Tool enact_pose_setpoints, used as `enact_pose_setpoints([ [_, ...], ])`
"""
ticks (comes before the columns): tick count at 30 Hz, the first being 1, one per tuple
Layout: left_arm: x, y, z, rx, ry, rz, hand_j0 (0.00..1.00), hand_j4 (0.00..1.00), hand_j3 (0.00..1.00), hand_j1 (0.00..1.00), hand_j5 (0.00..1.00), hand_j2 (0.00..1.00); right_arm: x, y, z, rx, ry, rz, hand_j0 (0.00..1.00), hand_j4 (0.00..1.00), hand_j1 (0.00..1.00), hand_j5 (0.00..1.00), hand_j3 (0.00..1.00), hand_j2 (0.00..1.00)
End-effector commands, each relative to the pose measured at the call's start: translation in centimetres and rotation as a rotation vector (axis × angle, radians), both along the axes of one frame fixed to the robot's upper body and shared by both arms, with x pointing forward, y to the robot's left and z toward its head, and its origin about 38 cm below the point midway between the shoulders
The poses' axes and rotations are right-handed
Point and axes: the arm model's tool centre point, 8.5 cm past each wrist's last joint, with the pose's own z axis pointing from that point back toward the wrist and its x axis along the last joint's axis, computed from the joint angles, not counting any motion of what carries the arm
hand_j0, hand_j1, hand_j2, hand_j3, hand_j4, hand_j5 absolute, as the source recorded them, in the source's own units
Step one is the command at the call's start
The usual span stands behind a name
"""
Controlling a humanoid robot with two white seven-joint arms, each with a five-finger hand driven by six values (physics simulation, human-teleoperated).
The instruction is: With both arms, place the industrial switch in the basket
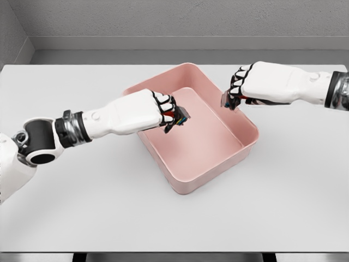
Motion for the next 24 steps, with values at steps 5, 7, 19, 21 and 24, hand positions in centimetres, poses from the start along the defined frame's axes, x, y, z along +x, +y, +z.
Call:
enact_pose_setpoints([
  [5, -0.2, -0.5, -0.3, -0.002, 0.007, -0.011, 0.57, 0.57, 0.57, 0.57, 0.57, 0.57, -0.2, 1.7, -1.5, 0.004, 0.040, 0.038, 0.43, 0.43, 0.43, 0.43, 0.43, 0.43],
  [7, -0.2, -0.5, -0.4, -0.002, 0.008, -0.011, 0.59, 0.59, 0.59, 0.59, 0.59, 0.59, -0.1, 2.5, -1.6, 0.004, 0.043, 0.055, 0.43, 0.43, 0.43, 0.43, 0.43, 0.43],
  [19, 0.1, -0.2, -0.5, 0.006, 0.005, 0.003, 0.90, 0.90, 0.90, 0.90, 0.90, 0.90, -0.2, 3.6, -2.0, 0.007, 0.054, 0.079, 1.00, 1.00, 1.00, 1.00, 1.00, 1.00],
  [21, 0.2, -0.1, -0.5, 0.007, 0.006, 0.006, 0.95, 0.95, 0.95, 0.95, 0.95, 0.95, -0.2, 3.6, -1.9, 0.007, 0.052, 0.080, 1.00, 1.00, 1.00, 1.00, 1.00, 1.00],
  [24, 0.2, -0.1, -0.6, 0.007, 0.010, 0.007, 1.00, 1.00, 1.00, 1.00, 1.00, 1.00, 0.2, 3.1, -0.2, 0.007, 0.009, 0.063, 1.00, 1.00, 1.00, 1.00, 1.00, 1.00],
])
